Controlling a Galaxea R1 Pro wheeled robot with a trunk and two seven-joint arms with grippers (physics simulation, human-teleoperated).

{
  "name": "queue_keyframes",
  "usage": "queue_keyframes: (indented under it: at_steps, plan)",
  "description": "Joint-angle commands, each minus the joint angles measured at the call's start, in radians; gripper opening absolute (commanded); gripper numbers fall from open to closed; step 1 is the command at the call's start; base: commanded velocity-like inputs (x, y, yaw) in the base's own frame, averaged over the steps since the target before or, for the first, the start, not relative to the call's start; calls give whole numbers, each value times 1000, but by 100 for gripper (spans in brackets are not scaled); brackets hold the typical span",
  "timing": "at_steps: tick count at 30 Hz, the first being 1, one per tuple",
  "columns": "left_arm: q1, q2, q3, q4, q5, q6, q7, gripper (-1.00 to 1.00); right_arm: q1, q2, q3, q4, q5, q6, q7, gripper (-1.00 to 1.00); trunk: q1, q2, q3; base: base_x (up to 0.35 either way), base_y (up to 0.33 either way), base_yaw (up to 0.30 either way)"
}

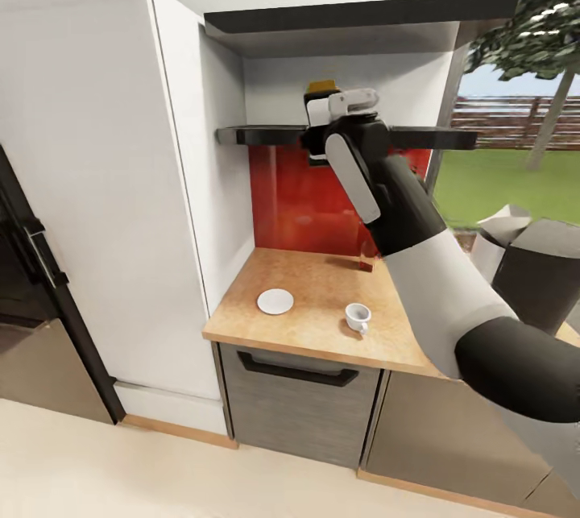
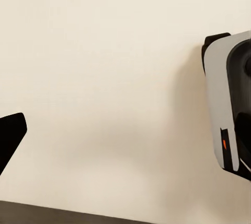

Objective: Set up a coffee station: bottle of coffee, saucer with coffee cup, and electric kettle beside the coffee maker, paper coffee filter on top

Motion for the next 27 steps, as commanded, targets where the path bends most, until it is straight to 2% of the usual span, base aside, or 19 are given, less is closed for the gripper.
queue_keyframes:
  at_steps: [1,9,22,24,27]
  plan:
    - [-1,0,-6,2,11,-4,-8,100,21,0,2,-4,-6,1,-12,-100,1,-3,-2,-3,1,0]
    - [-1,0,-6,-16,9,-3,-8,100,149,-1,2,-7,-5,-2,-11,-100,1,-3,-2,0,0,0]
    - [-1,0,-7,-17,8,-3,-8,100,291,7,6,7,-5,-10,-11,-100,1,-3,-2,0,0,0]
    - [-1,1,-7,-17,8,-3,-8,100,304,4,4,13,-4,-31,-12,-100,1,-3,-2,0,0,0]
    - [-1,0,-7,-17,9,-4,-8,100,334,-6,1,79,3,-192,-20,-100,1,-3,-2,0,0,0]
